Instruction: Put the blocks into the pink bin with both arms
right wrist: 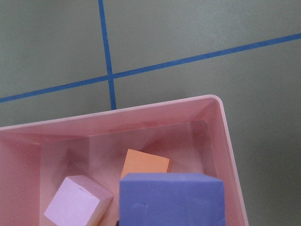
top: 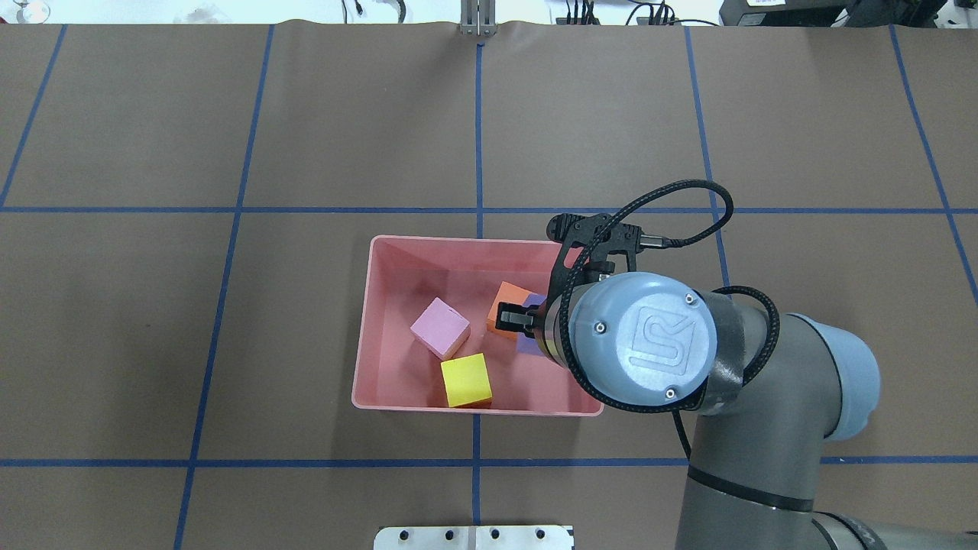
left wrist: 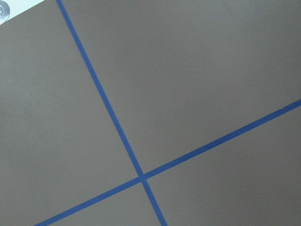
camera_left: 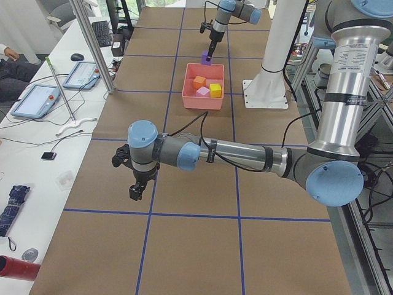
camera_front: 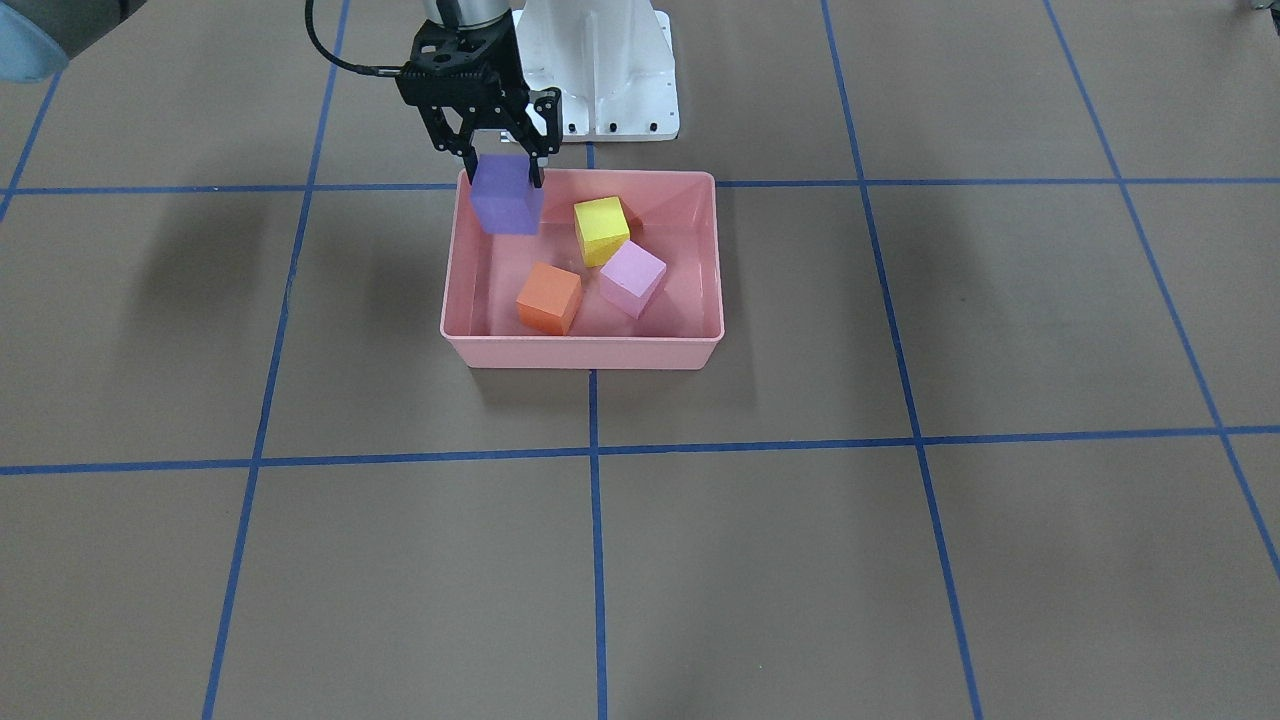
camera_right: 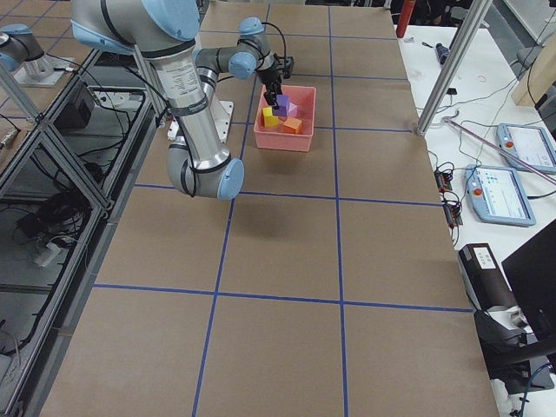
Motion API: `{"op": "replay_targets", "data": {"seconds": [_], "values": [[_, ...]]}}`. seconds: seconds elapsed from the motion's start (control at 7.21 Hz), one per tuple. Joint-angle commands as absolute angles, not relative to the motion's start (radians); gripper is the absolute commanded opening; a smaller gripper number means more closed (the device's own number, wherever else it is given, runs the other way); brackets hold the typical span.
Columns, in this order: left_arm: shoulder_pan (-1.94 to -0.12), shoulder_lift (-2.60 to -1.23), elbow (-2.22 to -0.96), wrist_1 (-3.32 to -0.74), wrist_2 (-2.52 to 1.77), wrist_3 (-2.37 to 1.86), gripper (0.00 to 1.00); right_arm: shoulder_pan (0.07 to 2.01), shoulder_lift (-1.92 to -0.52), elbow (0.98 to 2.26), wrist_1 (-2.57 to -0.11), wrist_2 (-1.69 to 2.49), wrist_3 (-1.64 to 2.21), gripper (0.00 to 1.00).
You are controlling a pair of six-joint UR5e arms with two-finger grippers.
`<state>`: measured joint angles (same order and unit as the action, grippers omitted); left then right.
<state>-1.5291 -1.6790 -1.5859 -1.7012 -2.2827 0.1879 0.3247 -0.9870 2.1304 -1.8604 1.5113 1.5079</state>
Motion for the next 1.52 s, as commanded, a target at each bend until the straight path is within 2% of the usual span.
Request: {"op": "replay_targets", "data": {"seconds": [0.0,0.28,0.69,0.83,1.11,1.39], "values": [[-1.534,-1.654,-1.592,-1.701,-2.284,0.187,1.00,0.308,-0.982,2.140,-1.952,1.482,1.500,0.99],[-1.532,-1.632,-1.588,-1.701,-2.283,0.184,1.00,0.401,-0.983,2.157,-1.956,1.515,1.377,1.00],[-1.577,-1.589,-1.586,-1.697,-2.283,0.152,1.00,0.741,-1.011,2.145,-1.945,1.846,1.019,1.00],[-1.616,-1.522,-1.617,-1.698,-2.286,0.149,1.00,0.861,-1.038,2.111,-1.939,1.941,0.856,1.00],[-1.624,-1.503,-1.617,-1.675,-2.290,0.141,1.00,1.102,-1.078,1.973,-1.939,2.116,0.537,1.00],[-1.625,-1.525,-1.661,-1.471,-2.290,0.149,1.00,1.280,-1.115,1.846,-1.939,2.225,0.236,1.00]]}}
